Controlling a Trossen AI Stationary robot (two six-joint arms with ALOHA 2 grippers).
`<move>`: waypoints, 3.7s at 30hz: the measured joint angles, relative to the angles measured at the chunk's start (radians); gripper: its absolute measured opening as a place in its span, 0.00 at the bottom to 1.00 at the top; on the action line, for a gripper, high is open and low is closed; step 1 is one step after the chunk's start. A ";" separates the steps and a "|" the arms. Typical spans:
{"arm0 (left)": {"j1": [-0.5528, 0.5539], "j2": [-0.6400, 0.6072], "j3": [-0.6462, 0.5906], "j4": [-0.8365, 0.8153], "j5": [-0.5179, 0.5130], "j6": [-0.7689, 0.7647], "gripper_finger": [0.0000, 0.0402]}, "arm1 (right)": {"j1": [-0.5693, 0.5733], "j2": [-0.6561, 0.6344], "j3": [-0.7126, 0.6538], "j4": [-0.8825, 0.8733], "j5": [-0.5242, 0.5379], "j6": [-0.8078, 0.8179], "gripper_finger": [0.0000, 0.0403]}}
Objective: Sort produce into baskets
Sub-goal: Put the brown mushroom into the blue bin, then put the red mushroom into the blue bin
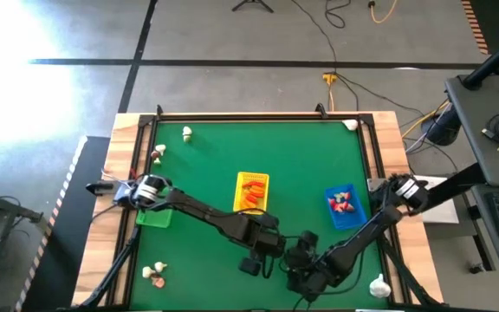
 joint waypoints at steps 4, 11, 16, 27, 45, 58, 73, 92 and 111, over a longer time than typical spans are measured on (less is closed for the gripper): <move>-0.008 -0.058 -0.022 -0.072 -0.008 0.017 0.41 | -0.046 0.005 0.001 0.120 0.031 -0.200 0.70; -0.025 -0.248 -0.274 -0.053 -0.106 -0.109 0.42 | -0.157 0.005 -0.001 0.144 0.051 -0.214 0.70; -0.064 -0.424 -0.555 0.047 -0.112 -0.343 0.40 | -0.202 0.005 -0.001 0.167 -0.106 -0.251 0.67; -0.315 -0.698 -0.896 0.158 -0.187 -0.878 0.37 | -0.208 0.005 -0.050 0.290 -0.139 -0.340 0.53; -0.406 -0.635 -1.081 0.614 -0.244 -1.094 0.36 | -0.225 0.005 -0.197 0.510 -0.139 -0.383 0.39; -0.405 -0.607 -1.078 0.679 -0.273 -1.102 0.36 | -0.225 0.005 -0.211 0.516 -0.129 -0.369 0.19; -0.406 -0.607 -1.079 0.717 -0.316 -1.151 0.36 | -0.228 -0.316 0.108 -0.864 -0.056 0.305 0.16; -0.404 -0.607 -1.080 0.722 -0.407 -1.148 0.36 | -0.247 -0.600 -0.482 -0.671 -0.087 1.057 0.25; -0.486 -0.805 -0.929 0.173 0.020 -1.291 0.36 | -0.251 -0.708 -0.271 -0.688 -0.067 0.804 0.51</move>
